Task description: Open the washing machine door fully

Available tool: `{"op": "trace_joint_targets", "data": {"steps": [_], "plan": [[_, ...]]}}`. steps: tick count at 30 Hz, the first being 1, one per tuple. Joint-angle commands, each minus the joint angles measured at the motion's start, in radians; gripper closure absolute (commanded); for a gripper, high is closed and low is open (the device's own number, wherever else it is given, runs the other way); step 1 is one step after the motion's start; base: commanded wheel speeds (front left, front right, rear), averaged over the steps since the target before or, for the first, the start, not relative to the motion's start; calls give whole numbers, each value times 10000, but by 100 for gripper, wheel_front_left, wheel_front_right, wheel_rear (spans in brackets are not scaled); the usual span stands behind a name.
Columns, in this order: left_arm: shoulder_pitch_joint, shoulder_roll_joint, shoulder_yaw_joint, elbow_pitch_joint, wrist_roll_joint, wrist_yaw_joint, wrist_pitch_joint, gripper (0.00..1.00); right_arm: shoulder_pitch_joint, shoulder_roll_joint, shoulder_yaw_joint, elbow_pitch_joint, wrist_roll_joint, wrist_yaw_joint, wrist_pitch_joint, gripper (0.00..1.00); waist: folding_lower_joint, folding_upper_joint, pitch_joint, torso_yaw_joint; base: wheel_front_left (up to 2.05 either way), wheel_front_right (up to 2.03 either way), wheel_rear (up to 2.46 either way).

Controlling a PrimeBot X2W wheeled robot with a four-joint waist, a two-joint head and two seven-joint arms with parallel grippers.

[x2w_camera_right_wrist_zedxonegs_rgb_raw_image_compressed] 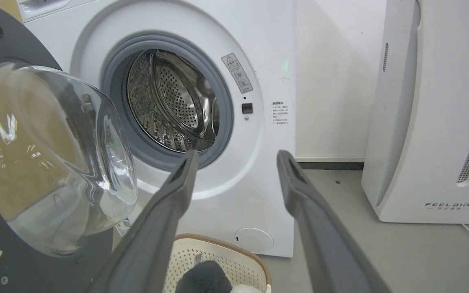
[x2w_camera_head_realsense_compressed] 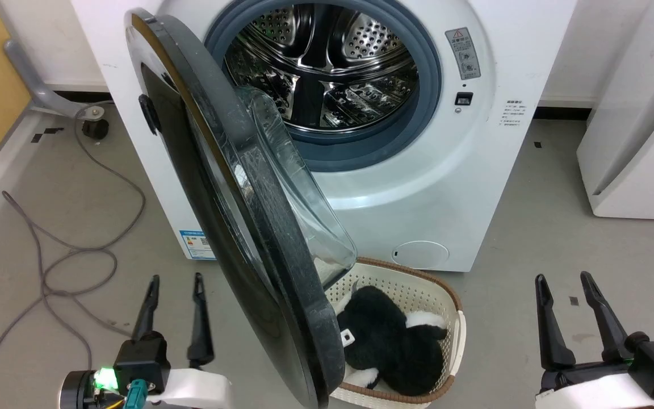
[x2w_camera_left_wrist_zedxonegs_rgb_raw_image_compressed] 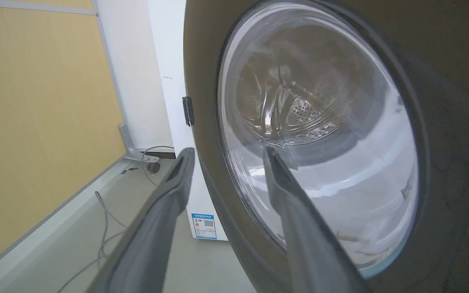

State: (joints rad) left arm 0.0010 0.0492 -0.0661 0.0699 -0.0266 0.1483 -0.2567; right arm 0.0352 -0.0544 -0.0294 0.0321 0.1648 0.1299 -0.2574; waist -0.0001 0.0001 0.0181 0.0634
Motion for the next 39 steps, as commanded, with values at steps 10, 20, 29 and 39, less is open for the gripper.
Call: {"op": "trace_joint_targets", "data": {"steps": [10, 20, 29, 39], "plan": [[-318, 131, 201, -604, 85, 13, -51, 100, 191, 40, -83, 22, -40, 8, -43, 0, 1, -1, -33, 84, 0, 0, 0], [-1147, 152, 2, -3161, 29, -355, -51, 100, 206, 41, -73, 15, -72, 8, -43, 0, 1, -1, -90, 120, 0, 0, 0], [-1510, 78, -1160, -4623, 46, -792, -51, 100, 251, 41, 30, 79, -26, 8, -43, 0, 1, -1, -168, 142, 0, 0, 0], [-1452, 40, -3001, -5273, 107, -1375, -51, 100, 282, 41, 48, 145, -19, 8, -43, 0, 1, -1, -194, 237, 0, 0, 0]]}}
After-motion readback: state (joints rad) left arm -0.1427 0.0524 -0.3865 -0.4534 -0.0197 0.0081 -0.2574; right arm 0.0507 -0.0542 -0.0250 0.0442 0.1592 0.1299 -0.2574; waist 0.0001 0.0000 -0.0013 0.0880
